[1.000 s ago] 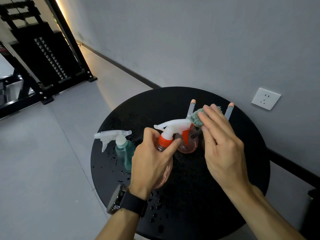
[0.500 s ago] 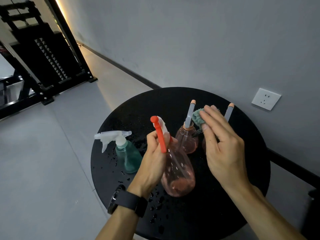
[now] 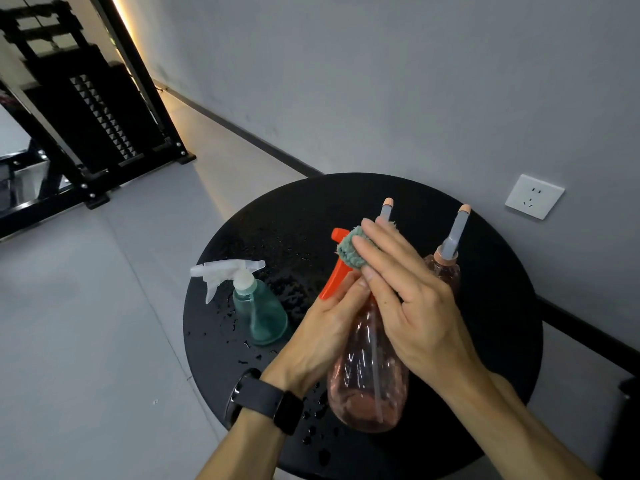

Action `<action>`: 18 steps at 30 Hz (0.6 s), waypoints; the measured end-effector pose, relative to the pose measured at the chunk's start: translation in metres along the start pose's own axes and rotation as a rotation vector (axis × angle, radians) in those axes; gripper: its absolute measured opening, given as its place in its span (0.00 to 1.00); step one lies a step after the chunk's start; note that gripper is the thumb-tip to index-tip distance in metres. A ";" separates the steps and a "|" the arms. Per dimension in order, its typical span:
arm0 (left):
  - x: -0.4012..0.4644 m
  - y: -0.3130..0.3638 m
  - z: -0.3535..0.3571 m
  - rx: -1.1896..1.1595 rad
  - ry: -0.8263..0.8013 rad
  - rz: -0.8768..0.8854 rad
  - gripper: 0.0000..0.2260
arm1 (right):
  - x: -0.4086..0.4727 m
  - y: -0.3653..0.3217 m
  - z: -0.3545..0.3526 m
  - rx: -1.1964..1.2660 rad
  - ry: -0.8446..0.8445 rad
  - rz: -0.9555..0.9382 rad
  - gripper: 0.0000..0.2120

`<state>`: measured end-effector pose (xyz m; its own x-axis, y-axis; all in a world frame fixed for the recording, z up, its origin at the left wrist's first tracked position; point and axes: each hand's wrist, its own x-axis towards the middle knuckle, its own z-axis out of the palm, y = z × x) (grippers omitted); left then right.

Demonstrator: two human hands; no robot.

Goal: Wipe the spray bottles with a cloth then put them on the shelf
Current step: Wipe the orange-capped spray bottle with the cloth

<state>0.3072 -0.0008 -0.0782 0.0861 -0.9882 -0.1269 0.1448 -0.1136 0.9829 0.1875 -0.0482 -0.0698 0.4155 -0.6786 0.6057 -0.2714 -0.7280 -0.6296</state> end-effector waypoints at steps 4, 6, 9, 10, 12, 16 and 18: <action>0.000 0.000 -0.003 -0.007 0.036 0.013 0.11 | -0.002 0.005 0.002 -0.036 -0.061 -0.017 0.18; -0.002 0.000 -0.004 -0.029 0.024 0.009 0.11 | -0.003 0.005 0.002 -0.024 -0.068 -0.004 0.18; -0.001 -0.002 -0.005 -0.085 0.060 0.020 0.13 | -0.005 0.006 0.001 -0.033 -0.083 0.002 0.18; 0.000 -0.002 -0.005 -0.111 0.075 0.025 0.14 | -0.005 0.007 0.001 -0.031 -0.086 0.004 0.18; 0.001 0.000 -0.005 -0.178 0.094 0.018 0.13 | -0.006 0.008 0.000 -0.018 -0.084 0.011 0.17; 0.003 0.003 -0.008 -0.304 0.114 -0.001 0.15 | -0.008 0.013 -0.003 -0.030 -0.108 0.032 0.18; 0.003 0.004 -0.010 -0.306 0.136 -0.007 0.17 | -0.008 0.015 -0.005 -0.059 -0.122 0.044 0.18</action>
<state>0.3176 -0.0033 -0.0764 0.2120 -0.9624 -0.1701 0.4334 -0.0634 0.8990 0.1759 -0.0538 -0.0817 0.5032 -0.6960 0.5122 -0.3406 -0.7045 -0.6226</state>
